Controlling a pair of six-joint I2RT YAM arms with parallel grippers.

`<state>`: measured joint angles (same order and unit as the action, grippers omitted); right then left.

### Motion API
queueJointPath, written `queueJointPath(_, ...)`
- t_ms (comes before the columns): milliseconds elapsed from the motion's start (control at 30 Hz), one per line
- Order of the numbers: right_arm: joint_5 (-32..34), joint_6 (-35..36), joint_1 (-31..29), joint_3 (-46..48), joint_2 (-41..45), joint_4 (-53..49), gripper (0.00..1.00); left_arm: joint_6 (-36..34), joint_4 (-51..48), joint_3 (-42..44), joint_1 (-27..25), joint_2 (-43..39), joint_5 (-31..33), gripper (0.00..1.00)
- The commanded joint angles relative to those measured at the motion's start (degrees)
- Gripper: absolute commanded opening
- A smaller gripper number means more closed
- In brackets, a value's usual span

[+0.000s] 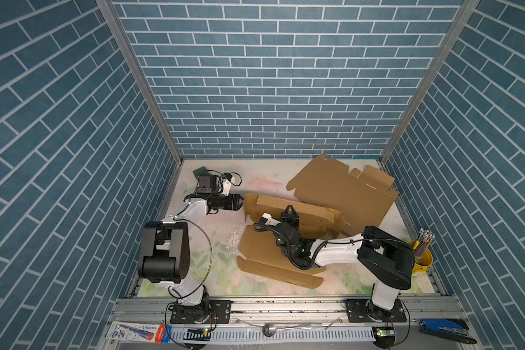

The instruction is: Fold the paper box

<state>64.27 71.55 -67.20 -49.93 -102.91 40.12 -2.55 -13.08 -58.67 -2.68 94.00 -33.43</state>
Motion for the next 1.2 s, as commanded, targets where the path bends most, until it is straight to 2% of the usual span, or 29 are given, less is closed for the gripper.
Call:
queueJointPath(0, -0.8, 1.07, -0.39, 2.28, -0.37, -1.16, 0.0, -5.08, -3.18, -0.84, -0.22, 1.6, -0.43, 0.72)
queueJointPath(133, -1.4, 0.05, -0.34, 2.56, -0.11, -1.98, 0.0, -5.12, -1.57, -4.14, -0.78, 5.57, -3.6, 0.72)
queueJointPath(433, -2.28, -2.91, -0.03, 2.74, 0.61, -4.85, 0.0, -6.12, -1.42, -8.41, -1.39, 8.9, -3.3, 0.71)
queueJointPath(567, -2.68, -3.32, 0.62, 2.59, 1.04, -5.05, 0.0, -3.94, -0.18, -10.38, -0.65, 11.07, -3.91, 0.7)
queueJointPath(667, -2.83, -3.39, 1.05, 2.48, 1.11, -5.79, 0.0, -2.93, -1.78, -11.66, -2.27, 12.61, -6.63, 0.69)
queueJointPath(867, -2.46, -4.72, 1.47, 1.69, 1.99, -7.89, 0.0, -4.02, -8.02, -5.56, -4.35, 6.43, -4.43, 0.68)
queueJointPath(967, -2.86, -5.02, 1.39, 1.48, 1.74, -8.18, 0.0, -2.0, -7.15, -2.26, -4.68, 2.93, -4.0, 0.68)
queueJointPath(1167, -2.89, -5.25, 1.43, 0.89, 1.49, -8.59, 0.0, 0.15, -4.76, -0.49, -10.21, 1.62, -4.1, 0.7)
